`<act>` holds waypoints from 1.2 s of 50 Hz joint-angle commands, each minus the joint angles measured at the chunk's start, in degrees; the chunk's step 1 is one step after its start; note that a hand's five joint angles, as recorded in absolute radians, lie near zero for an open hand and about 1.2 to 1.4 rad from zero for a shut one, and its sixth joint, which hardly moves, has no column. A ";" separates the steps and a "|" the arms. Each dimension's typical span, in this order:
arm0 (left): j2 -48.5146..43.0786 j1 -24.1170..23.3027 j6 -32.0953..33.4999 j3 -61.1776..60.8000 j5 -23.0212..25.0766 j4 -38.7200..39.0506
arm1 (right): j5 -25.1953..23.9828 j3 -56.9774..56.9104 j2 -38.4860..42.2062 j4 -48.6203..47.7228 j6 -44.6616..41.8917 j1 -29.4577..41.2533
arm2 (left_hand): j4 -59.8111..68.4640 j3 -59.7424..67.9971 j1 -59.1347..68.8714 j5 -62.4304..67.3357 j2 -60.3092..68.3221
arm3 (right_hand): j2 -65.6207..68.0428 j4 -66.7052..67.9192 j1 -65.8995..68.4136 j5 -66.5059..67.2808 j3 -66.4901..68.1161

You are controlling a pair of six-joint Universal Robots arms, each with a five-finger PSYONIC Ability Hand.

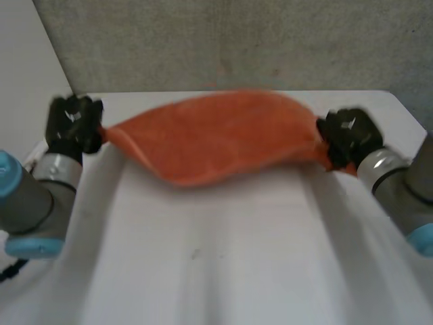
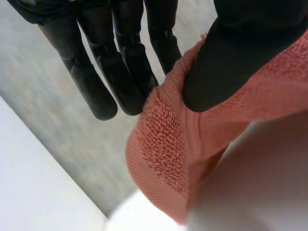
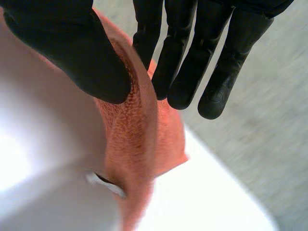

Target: Fold the laundry

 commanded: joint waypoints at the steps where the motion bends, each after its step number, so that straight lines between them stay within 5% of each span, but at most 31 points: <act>1: -2.93 1.07 0.71 -5.45 0.34 -3.78 | 3.51 0.69 6.38 4.32 -6.23 -0.67 | 11.50 11.67 15.84 15.52 11.17 | 12.48 11.69 24.08 13.68 12.14; 6: 2.33 2.92 0.88 -8.27 0.25 -13.09 | 6.85 1.57 0.85 13.89 -10.90 -0.93 | 11.50 11.67 15.84 15.52 11.17 | 12.48 11.69 24.08 13.68 12.14; 15: 22.01 6.97 6.23 -11.87 1.91 -48.93 | 7.13 8.85 -15.58 39.81 -28.09 -8.30 | 11.50 11.67 15.84 15.52 11.17 | 12.48 11.69 24.08 13.68 12.14; 18: 24.48 7.05 8.26 -12.05 3.85 -51.61 | 6.34 9.57 -17.00 40.81 -31.99 -9.45 | 11.50 11.67 15.84 15.52 11.17 | 12.48 11.69 24.08 13.68 12.14; 25: 24.75 6.79 9.06 -10.38 6.75 -45.46 | 3.78 7.37 -15.51 31.84 -30.42 -9.72 | 11.50 11.67 15.84 15.52 11.17 | 12.48 11.69 24.08 13.68 12.14; 30: 13.54 3.38 8.79 -4.08 5.62 -32.83 | 3.96 0.10 -2.26 20.70 -22.17 -8.32 | 11.50 11.67 15.84 15.52 11.17 | 12.48 11.69 24.08 13.68 12.14; 40: -4.85 -0.59 9.41 10.00 -9.50 -28.23 | 4.49 -14.24 12.69 11.55 -19.96 -2.07 | 11.50 11.67 15.84 15.52 11.17 | 12.48 11.69 24.08 13.68 12.14; 47: -10.66 -1.55 9.23 12.82 -10.12 -27.53 | 4.75 -19.42 19.54 4.35 -20.13 -0.67 | 11.50 11.67 15.84 15.52 11.17 | 12.48 11.69 24.08 13.68 12.14; 48: -11.01 -1.82 9.23 12.82 -9.86 -27.18 | 5.45 -20.57 21.47 3.29 -20.22 -0.41 | 11.50 11.67 15.84 15.52 11.17 | 0.38 -0.40 11.99 1.58 0.04; 49: -11.28 -2.17 9.23 12.91 -9.68 -26.91 | 6.41 -21.27 23.06 2.75 -20.31 -0.05 | -0.47 -0.30 3.87 3.55 -0.79 | -30.54 -31.33 -18.94 -29.35 -30.89; 50: -11.63 -2.78 9.40 12.91 -9.33 -26.04 | 7.29 -21.63 23.68 2.49 -20.22 0.04 | -27.90 -27.73 -23.56 -23.88 -28.23 | -38.68 -39.47 -27.08 -37.49 -39.02; 53: -11.37 -3.57 9.41 12.82 -9.15 -24.20 | 11.85 -21.98 24.04 2.48 -19.26 -0.05 | -53.43 -53.26 -49.09 -49.42 -53.76 | -53.66 -54.45 -42.06 -52.47 -54.00; 60: -8.56 -4.28 9.41 12.03 -9.15 -22.17 | 16.09 -17.70 17.31 4.06 -8.31 -1.01 | -54.75 -54.58 -50.41 -50.74 -55.08 | -57.52 -58.31 -45.92 -56.32 -57.86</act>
